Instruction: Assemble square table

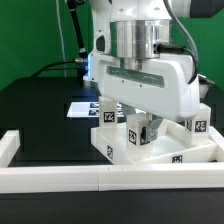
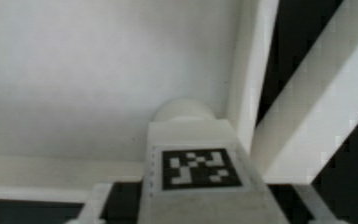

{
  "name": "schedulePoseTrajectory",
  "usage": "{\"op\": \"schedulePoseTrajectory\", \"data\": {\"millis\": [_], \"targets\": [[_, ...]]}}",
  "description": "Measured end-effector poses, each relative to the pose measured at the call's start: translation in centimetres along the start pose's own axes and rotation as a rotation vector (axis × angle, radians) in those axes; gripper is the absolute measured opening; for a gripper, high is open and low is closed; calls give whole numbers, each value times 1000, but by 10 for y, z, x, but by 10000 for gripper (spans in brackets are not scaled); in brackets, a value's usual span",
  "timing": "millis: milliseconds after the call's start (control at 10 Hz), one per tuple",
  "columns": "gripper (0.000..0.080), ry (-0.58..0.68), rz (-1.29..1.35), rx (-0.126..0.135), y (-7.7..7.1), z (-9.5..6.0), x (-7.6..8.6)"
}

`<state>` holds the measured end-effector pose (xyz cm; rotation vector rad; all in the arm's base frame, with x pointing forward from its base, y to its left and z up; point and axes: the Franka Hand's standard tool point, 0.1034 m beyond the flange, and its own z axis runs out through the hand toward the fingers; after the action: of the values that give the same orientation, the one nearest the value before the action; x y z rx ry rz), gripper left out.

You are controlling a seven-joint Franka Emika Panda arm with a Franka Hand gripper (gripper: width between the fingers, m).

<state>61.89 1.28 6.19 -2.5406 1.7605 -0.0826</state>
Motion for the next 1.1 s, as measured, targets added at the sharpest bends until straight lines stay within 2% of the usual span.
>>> {"op": "schedulePoseTrajectory", "data": {"millis": [100,200,400,500,600,800,900,1000,1100], "targets": [[288,4,143,3,0,-1,-1],[288,4,342,18,3,0,2],[288,-19,666,75,-1,-1,2],[289,-15,754,93,-4,-3,5],[289,0,793,118,2,1,7],[291,5,844,90,9,1,11],[380,4,832,90,8,1,10],[380,4,831,90,8,1,10],[559,4,829,90,8,1,10]]}}
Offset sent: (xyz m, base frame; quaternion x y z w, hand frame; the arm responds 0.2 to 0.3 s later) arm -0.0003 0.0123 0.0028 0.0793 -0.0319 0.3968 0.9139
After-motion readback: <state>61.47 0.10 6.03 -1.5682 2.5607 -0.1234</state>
